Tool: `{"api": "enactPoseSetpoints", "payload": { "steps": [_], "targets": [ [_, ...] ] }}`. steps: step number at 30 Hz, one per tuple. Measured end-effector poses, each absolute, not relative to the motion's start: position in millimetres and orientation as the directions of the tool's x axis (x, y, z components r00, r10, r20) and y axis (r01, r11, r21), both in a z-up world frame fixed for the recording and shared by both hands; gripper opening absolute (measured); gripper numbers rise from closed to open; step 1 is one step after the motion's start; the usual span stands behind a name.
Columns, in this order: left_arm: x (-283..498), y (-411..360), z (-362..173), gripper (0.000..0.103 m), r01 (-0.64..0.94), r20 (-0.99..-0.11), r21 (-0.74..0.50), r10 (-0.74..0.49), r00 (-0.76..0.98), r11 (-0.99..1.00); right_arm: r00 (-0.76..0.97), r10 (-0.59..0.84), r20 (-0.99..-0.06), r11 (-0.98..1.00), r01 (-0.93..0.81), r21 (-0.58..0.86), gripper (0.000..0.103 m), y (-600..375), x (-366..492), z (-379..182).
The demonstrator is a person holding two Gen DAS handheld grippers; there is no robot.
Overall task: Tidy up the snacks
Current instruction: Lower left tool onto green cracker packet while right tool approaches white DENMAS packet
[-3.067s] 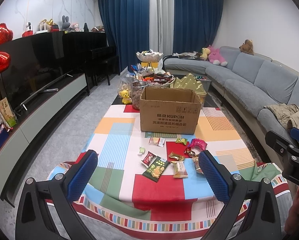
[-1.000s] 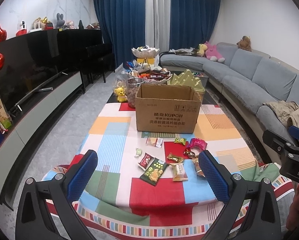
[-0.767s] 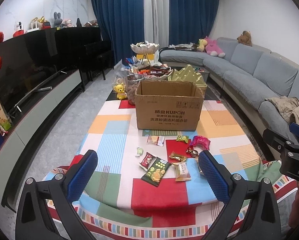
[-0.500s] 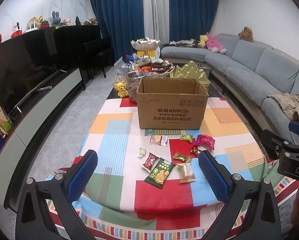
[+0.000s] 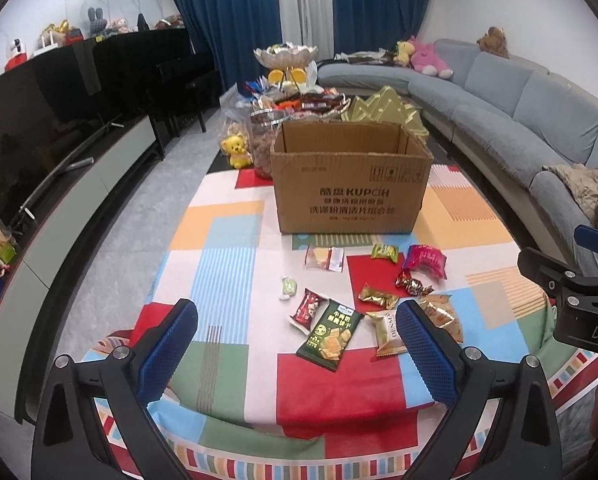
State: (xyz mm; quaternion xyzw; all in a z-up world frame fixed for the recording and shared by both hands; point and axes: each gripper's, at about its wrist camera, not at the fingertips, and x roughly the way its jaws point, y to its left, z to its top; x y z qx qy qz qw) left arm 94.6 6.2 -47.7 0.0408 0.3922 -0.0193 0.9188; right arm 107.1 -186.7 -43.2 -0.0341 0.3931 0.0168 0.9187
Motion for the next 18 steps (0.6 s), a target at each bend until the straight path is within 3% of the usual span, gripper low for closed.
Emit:
{"api": "enactPoseSetpoints", "payload": {
  "steps": [13,18],
  "targets": [
    [119,8,-90,0.096,0.128,-0.794,0.053,-0.036,0.607,0.99,0.603,0.068,-0.795,0.989,-0.143,-0.024,0.088,-165,133,-78],
    [130,10,-106,0.09,0.15,-0.815,0.053,-0.044,0.578,0.987,0.576,0.097,-0.812,0.985,-0.173,-0.005,0.084,-155,142,-91]
  ]
}}
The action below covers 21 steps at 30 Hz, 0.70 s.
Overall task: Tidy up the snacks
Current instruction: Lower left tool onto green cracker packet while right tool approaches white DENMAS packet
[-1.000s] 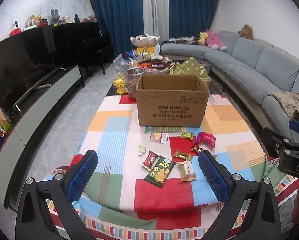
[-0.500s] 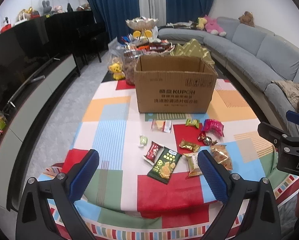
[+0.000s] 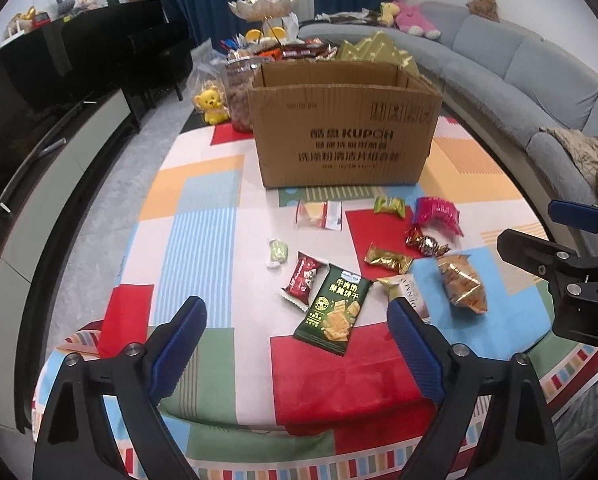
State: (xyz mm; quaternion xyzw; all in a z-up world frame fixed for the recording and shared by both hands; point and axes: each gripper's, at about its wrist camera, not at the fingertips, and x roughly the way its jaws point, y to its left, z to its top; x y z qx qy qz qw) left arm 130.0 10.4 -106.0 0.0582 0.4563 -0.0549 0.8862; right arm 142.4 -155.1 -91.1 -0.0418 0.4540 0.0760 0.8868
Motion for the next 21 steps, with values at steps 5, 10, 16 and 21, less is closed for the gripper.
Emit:
{"api": "enactPoseSetpoints", "payload": {
  "steps": [5,10,16,21],
  "targets": [
    [140,6,-125,0.089,0.202,-0.839,0.065,-0.056,0.541,0.977,0.53,0.138,-0.837,0.978,-0.206,0.031,0.077,-146,150,-106],
    [145,0,-141,0.087,0.249,-0.854,0.059,-0.081,0.514,0.967,0.496,0.154,-0.855,0.974,-0.219,0.048,0.074,-141,156,-118],
    [152,-8,-158,0.078,0.293,-0.871,0.053,-0.099,0.48,0.954,0.468,0.162,-0.869,0.971,-0.232,0.056,0.068,-139,163,-131],
    [157,-11,-172,0.071,0.319,-0.882,0.05,-0.109,0.459,0.946,0.447,0.182,-0.876,0.965,-0.253,0.071,0.064,-133,169,-144]
  ]
}}
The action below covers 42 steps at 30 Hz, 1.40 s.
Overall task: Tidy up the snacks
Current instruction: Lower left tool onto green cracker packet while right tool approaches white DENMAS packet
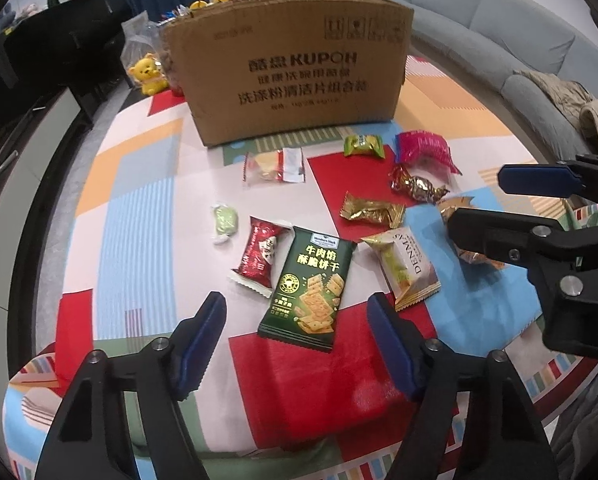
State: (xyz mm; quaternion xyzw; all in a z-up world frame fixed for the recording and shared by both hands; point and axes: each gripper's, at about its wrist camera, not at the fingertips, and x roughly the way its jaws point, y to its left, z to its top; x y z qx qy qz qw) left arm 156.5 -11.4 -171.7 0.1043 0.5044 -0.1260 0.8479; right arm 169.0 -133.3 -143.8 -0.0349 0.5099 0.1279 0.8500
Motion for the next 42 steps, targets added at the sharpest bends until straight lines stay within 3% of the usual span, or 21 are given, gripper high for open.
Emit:
{"api": "enactPoseSetpoints", "payload": {
  "steps": [7,15,37,40,42],
  "targets": [
    [161,-16,-186,0.063,0.351,-0.891,0.06,-0.108,0.441,0.934,0.392,0.21,-0.896,0.956,-0.275,0.104,0.056,-128,175,-166],
    [165,-20,-200,0.06,0.379,-0.901,0.046,-0.126,0.415,0.924,0.357,0.223,-0.907,0.954,-0.272,0.127,0.055,-127,180,-181],
    [179,-14,-223,0.06,0.364,-0.916,0.002,-0.144,0.375,0.931,0.28,0.247,-0.928,0.95,-0.257,0.175,0.052,-119,193,-209],
    [179,-14,-223,0.059,0.367,-0.913,-0.002,-0.151,0.378,0.93,0.258,0.252,-0.933,0.95,-0.248,0.188,0.044,-119,196,-215],
    [179,-15,-222,0.053,0.371,-0.912,-0.009,-0.16,0.378,0.929,0.239,0.254,-0.937,0.951,-0.239,0.197,0.04,-120,198,-220]
  ]
}}
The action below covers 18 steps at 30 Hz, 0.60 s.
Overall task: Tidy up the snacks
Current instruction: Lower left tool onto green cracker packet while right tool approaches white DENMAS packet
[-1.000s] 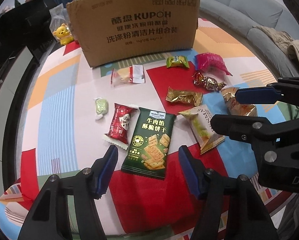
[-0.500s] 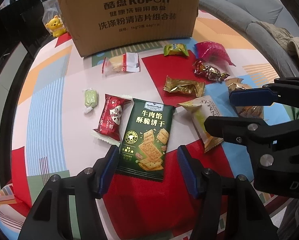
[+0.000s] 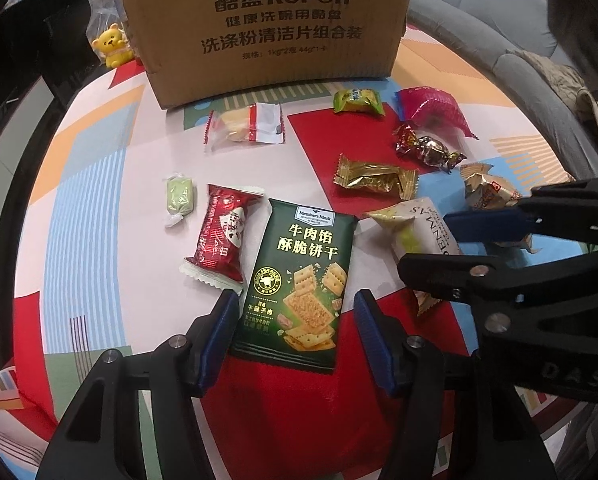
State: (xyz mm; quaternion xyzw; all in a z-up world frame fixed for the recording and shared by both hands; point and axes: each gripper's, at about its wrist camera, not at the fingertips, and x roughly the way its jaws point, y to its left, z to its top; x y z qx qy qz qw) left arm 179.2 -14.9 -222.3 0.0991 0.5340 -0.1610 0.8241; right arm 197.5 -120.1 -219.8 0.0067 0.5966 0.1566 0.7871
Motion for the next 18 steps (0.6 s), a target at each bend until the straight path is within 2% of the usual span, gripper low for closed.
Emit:
{"api": "enactPoseSetpoints", "payload": {
  "steps": [1,3,18],
  "targets": [
    [179,-16,-222,0.05,0.376,-0.911,-0.007,-0.161,0.38,0.927,0.23,0.257,-0.939,0.951,-0.235,0.203,0.036,-120,198,-222],
    [178,-19,-221,0.046,0.384,-0.91,-0.002,-0.161,0.383,0.923,0.229,0.259,-0.938,0.951,-0.232,0.206,0.036,-121,198,-222],
    [168,-20,-212,0.044,0.382,-0.901,0.015,-0.153,0.406,0.924,0.278,0.247,-0.928,0.95,-0.261,0.174,0.032,-120,186,-202]
  ]
}}
